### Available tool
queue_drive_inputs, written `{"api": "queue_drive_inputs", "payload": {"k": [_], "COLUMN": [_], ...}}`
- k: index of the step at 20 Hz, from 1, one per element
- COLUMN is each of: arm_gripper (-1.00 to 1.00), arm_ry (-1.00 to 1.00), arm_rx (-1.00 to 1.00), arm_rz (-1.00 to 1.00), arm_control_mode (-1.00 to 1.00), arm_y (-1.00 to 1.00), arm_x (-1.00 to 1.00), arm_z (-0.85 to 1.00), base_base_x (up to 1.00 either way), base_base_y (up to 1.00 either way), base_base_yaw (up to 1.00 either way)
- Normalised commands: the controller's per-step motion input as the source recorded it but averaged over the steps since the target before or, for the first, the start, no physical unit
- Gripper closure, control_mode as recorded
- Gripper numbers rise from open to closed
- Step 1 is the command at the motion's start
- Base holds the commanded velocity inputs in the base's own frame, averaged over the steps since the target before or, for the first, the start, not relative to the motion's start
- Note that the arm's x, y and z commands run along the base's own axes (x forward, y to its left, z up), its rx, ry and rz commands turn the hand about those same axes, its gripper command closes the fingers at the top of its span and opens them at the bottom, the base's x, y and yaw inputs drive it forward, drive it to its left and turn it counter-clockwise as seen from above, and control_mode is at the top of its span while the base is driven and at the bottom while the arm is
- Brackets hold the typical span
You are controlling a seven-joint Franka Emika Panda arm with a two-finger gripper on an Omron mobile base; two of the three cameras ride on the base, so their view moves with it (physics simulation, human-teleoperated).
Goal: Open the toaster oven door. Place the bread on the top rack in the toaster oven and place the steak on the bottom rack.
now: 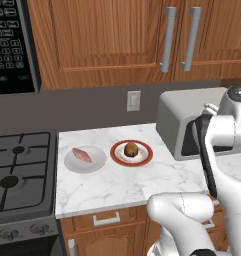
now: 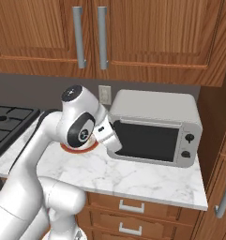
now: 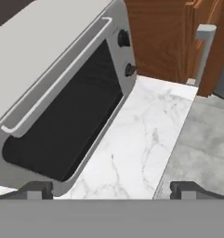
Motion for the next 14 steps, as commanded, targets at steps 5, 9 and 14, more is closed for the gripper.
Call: {"api": "queue_drive_inputs", "payload": {"k": [5,9,14], "arm_gripper": [-1.00,-1.00,-1.00], "arm_ry": [0.00,0.00,-0.01], "arm_rx": [0.23,0.20,0.26], "arm_rz": [-0.11,-0.12,-0.10], "arm_control_mode": [-1.00,-1.00,-1.00], "arm_y": [-0.84,-0.62,-0.21], "arm_x": [-0.08,-0.02,0.19], "arm_z": [-0.01,0.00,0.00], "base_base_x": [0.00,0.00,0.00], "base_base_y": [0.00,0.00,0.00], "base_base_yaw": [0.00,0.00,0.00]}}
